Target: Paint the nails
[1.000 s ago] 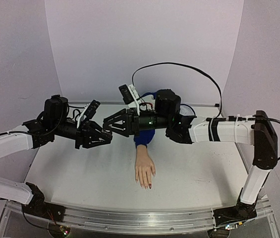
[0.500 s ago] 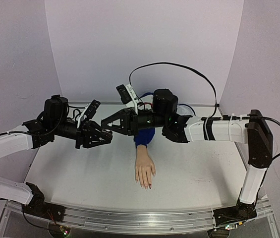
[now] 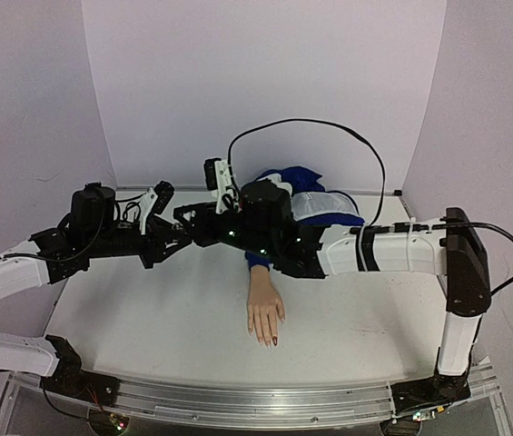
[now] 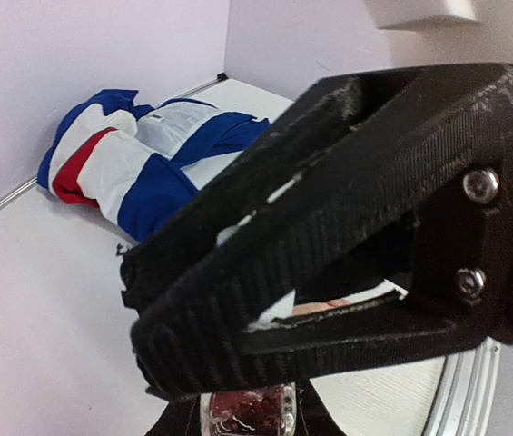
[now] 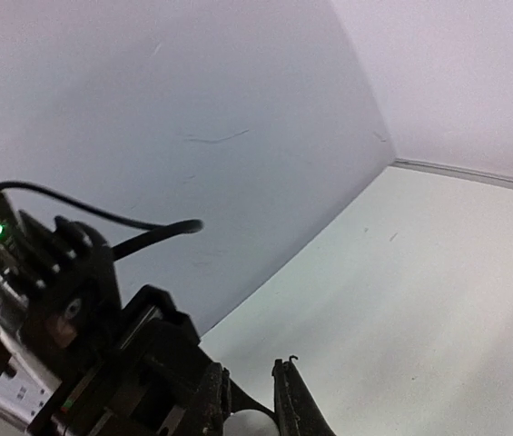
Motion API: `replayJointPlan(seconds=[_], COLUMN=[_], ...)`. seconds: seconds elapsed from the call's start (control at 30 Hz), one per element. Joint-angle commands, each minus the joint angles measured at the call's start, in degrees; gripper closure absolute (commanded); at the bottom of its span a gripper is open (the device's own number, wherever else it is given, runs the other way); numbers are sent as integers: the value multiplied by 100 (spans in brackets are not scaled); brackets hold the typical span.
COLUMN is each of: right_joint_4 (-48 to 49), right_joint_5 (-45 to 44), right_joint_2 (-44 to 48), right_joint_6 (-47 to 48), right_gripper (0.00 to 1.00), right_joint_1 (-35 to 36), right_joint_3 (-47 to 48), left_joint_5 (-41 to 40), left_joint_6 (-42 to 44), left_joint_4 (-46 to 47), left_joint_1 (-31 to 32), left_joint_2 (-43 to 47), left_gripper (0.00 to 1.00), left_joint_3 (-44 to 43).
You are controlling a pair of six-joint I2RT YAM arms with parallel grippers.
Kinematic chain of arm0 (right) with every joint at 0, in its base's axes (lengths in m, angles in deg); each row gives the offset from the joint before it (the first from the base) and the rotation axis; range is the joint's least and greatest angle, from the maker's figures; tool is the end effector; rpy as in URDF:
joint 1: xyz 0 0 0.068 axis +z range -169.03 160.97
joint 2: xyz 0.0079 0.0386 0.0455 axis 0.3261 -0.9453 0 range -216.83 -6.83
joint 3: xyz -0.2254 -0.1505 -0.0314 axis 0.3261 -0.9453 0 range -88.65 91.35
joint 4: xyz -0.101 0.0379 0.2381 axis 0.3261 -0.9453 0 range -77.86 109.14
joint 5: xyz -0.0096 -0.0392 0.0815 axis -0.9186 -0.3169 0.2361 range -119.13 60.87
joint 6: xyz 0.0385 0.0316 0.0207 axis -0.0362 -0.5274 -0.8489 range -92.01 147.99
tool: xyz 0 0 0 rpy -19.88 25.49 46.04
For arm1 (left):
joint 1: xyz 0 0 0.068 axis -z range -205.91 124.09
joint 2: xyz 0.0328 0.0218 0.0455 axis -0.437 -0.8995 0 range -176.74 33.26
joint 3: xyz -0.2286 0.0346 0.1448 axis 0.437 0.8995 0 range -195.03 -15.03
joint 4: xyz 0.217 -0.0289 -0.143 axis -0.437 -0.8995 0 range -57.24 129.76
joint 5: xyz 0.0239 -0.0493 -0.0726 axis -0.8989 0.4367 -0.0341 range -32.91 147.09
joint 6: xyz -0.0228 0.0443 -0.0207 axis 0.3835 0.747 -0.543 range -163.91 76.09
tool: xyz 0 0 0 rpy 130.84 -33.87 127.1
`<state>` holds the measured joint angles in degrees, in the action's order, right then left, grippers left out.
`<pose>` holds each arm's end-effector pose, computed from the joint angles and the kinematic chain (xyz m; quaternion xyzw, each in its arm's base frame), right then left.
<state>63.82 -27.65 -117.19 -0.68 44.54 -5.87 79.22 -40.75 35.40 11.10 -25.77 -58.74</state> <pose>0.2047 0.4138 0.3331 -0.1881 0.5635 0.5851 0.5520 0.1813 -0.1533 0.2970 0.3793 0.7156 -0.3146 0.4950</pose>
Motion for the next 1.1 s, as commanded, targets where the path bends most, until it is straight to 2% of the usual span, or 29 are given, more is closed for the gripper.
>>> replayJointPlan(seconds=[0.0, 0.1, 0.3, 0.4, 0.53, 0.67, 0.8, 0.87, 0.97, 1.07], right_joint_4=[-1015, -1181, -1142, -1078, -921, -911, -880, -788, -378, 37], right_joint_5=[-2381, -2725, -2622, -2346, -1429, -1030, -244, 393, 1706, 2846], right_joint_2=[-317, -494, -285, 112, 627, 1116, 1490, 1604, 1692, 1638], right_joint_6=[-538, -591, 27, 486, 1090, 1458, 1377, 1252, 1219, 1259], right_gripper=[100, 100, 100, 82, 56, 35, 20, 14, 5, 3], right_joint_1=[699, 885, 881, 832, 600, 419, 10, -234, -534, -662], right_joint_3=[423, 784, 860, 670, 289, -129, -622, -871, -1221, -1387], left_joint_5=[-1748, -1724, -1571, -1500, -1340, -1172, -901, -449, 569, 1809], left_joint_6=[-61, -61, -18, 0, -16, -26, -33, -28, -32, -88], left_joint_4=[585, 585, 561, 542, 517, 472, 471, 471, 471, 471], left_joint_1=[-151, -151, -151, -151, -151, -146, -151, -151, -151, -151], left_joint_2=[420, 431, 467, 451, 387, 294, 226, 181, 79, -86], left_gripper=[100, 100, 100, 100, 100, 100, 100, 100, 100, 100], left_joint_3=[-80, -84, -84, -91, -133, -173, -215, -254, -326, -478])
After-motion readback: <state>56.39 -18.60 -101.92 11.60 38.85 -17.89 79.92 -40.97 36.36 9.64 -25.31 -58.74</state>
